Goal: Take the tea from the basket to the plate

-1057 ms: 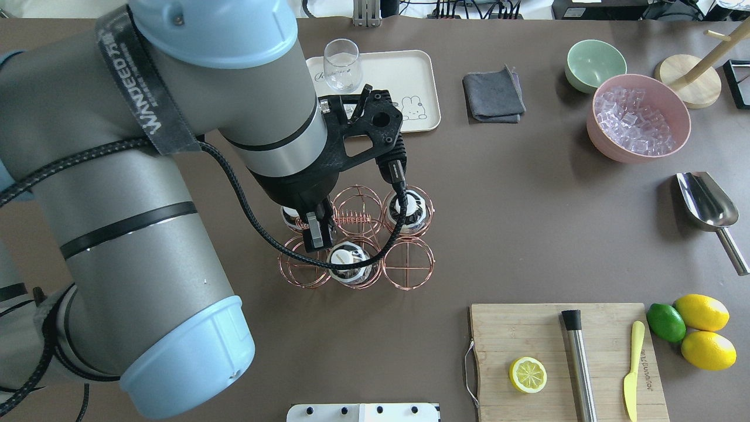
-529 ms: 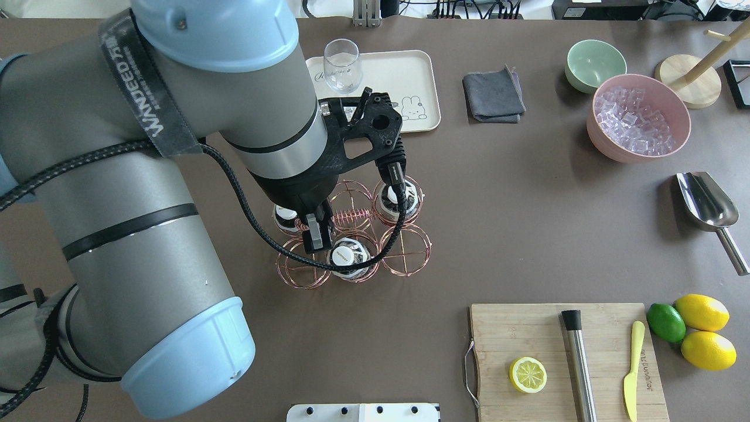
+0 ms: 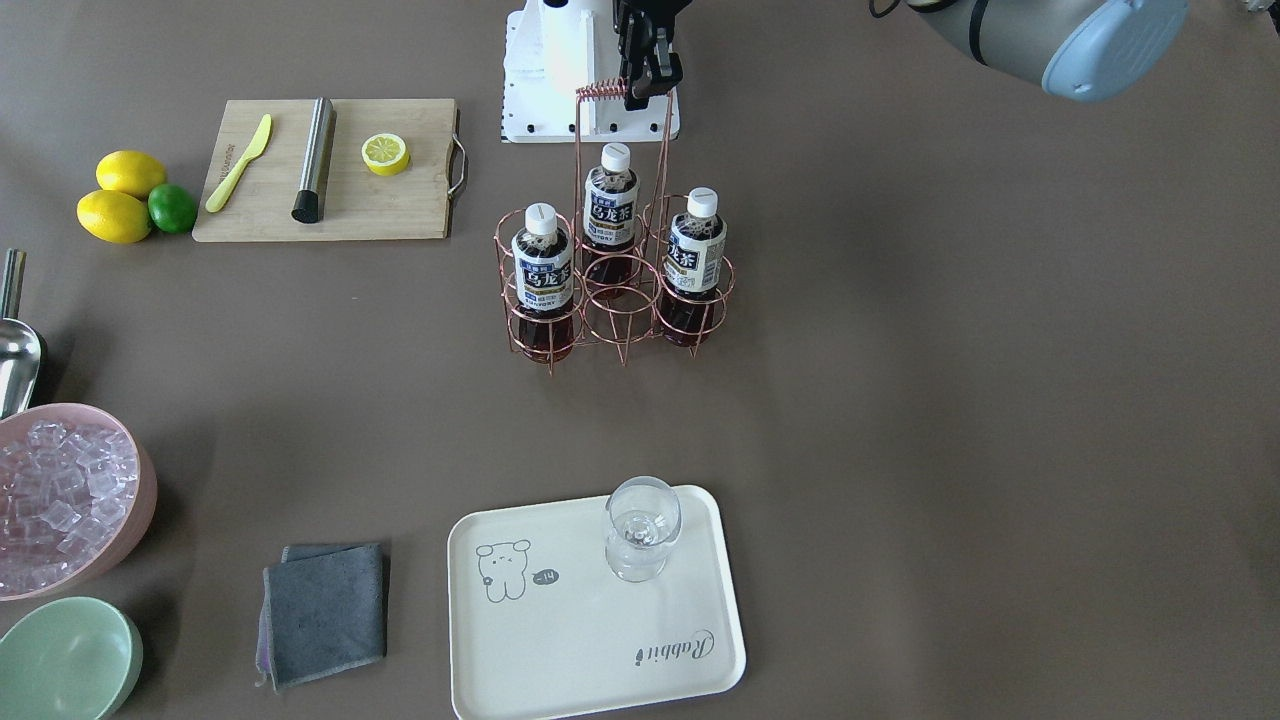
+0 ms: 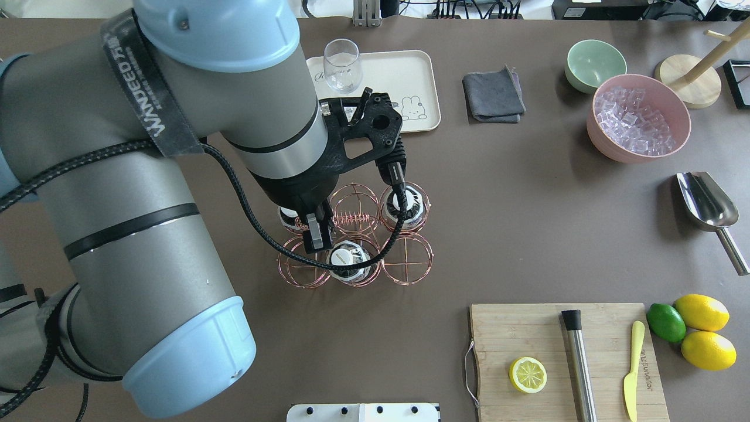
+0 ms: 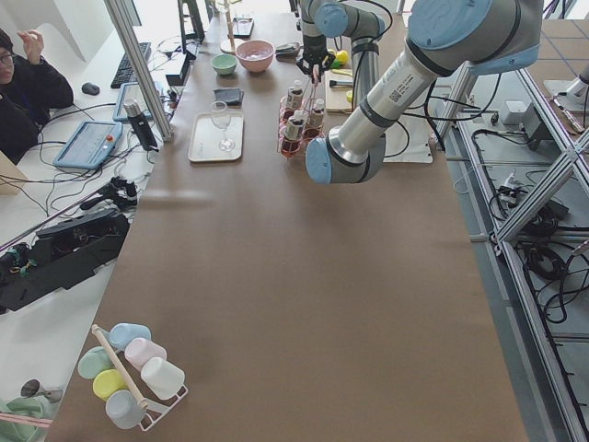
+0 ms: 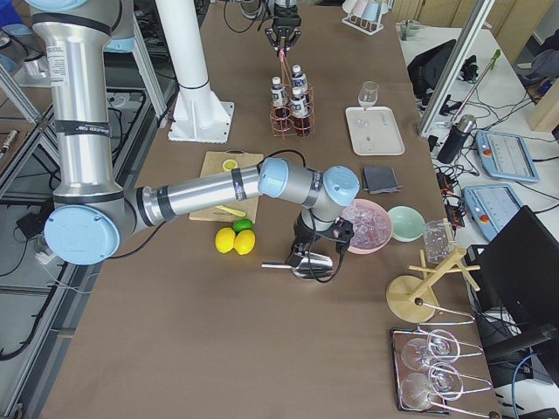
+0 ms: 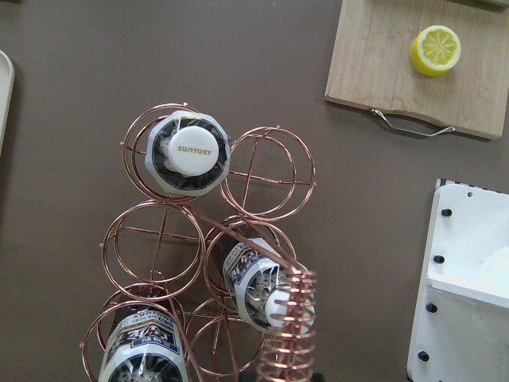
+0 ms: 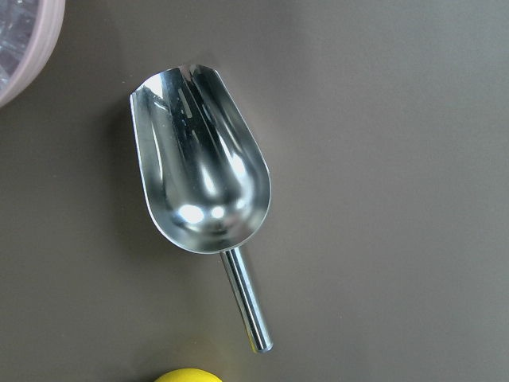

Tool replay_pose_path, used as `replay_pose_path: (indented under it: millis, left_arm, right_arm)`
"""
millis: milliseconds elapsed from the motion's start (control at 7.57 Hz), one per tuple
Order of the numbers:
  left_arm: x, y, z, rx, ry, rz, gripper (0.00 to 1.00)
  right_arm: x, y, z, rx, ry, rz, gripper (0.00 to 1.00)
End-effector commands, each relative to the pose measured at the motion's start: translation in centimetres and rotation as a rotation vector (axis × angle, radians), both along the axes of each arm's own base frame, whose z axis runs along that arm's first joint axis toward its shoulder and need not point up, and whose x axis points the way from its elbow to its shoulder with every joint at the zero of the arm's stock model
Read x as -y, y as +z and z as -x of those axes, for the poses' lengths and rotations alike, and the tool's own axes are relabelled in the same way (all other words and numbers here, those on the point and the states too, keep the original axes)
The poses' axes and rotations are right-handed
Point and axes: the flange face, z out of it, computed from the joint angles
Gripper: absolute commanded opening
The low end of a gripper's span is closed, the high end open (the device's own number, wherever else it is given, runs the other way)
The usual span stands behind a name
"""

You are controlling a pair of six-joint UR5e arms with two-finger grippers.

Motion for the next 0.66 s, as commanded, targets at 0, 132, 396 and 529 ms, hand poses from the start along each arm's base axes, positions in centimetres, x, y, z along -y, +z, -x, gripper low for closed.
replay_pose_path:
  millis: [0,132,396,529]
  left_arm:
    - [0.0,0.0,-0.1,0.001,0.001,0.001,0.0]
    - [0.0,0.0,0.0,-0.002,0.001,0.0,0.0]
    - [-0.1,0.0,0.0,-0.002,0.002,0.0,0.0]
    - [-0.1,0.0,0.0,-0.002,0.002,0.0,0.0]
  right_arm:
    - [-0.1,0.1,-0.1,0.0,0.003,0.002,1.0]
    - [-0.1,-0.1,-0.2,0.0,0.004,-0.002,1.0]
    - [1.0,-2.5,0.5,0.009,-0.003,-0.044,1.0]
    - [1.3,-2.9,1.3,0.01,-0.018,-0.058,1.0]
